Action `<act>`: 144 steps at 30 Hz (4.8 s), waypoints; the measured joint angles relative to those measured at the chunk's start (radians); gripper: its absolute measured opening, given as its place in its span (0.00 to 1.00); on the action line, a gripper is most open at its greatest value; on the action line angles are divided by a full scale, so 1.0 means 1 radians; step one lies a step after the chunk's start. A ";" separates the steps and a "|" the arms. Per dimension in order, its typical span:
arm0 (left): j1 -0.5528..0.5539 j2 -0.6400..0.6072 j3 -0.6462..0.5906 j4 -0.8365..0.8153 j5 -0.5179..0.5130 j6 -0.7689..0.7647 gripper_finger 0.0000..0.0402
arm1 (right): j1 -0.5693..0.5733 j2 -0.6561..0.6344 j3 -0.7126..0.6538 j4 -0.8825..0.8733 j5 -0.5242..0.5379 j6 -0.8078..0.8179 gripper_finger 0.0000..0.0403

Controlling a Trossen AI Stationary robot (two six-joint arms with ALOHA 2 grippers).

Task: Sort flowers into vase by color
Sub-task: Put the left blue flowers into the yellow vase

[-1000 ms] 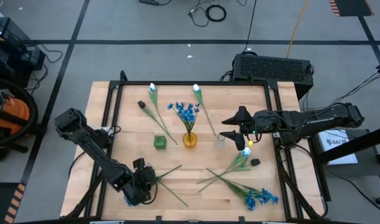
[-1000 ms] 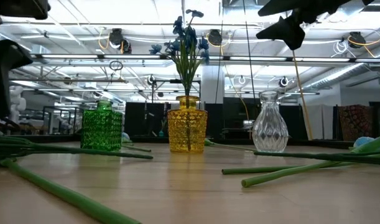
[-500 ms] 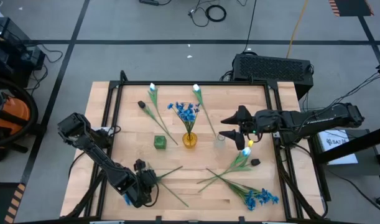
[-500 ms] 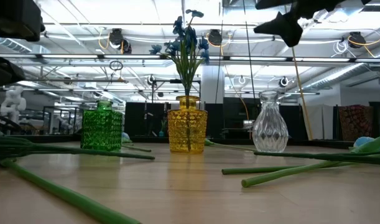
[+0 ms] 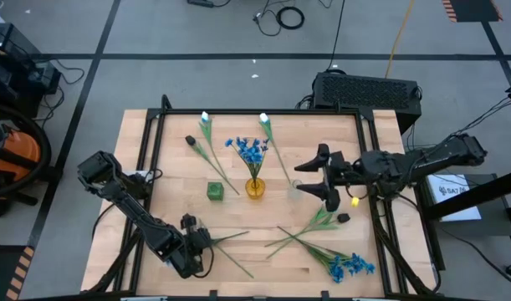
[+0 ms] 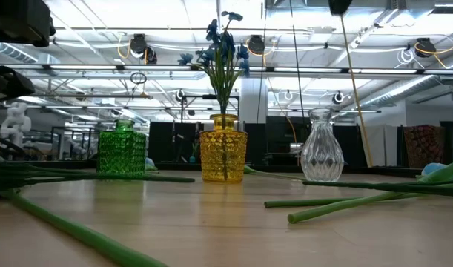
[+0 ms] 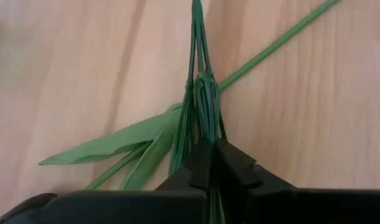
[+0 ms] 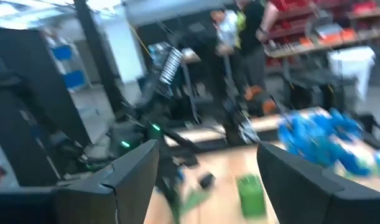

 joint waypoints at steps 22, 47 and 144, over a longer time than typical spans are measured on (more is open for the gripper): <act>0.201 -0.421 0.148 -0.306 0.151 0.228 0.05 | 0.135 0.518 0.534 -0.388 0.128 -0.065 0.66; 0.242 -0.436 0.153 -0.249 0.157 0.423 0.05 | 0.092 1.048 1.068 -0.859 0.128 -0.207 0.59; 0.127 -0.225 0.298 0.641 -0.583 1.355 0.43 | 0.218 0.301 0.152 0.452 0.358 -0.432 0.01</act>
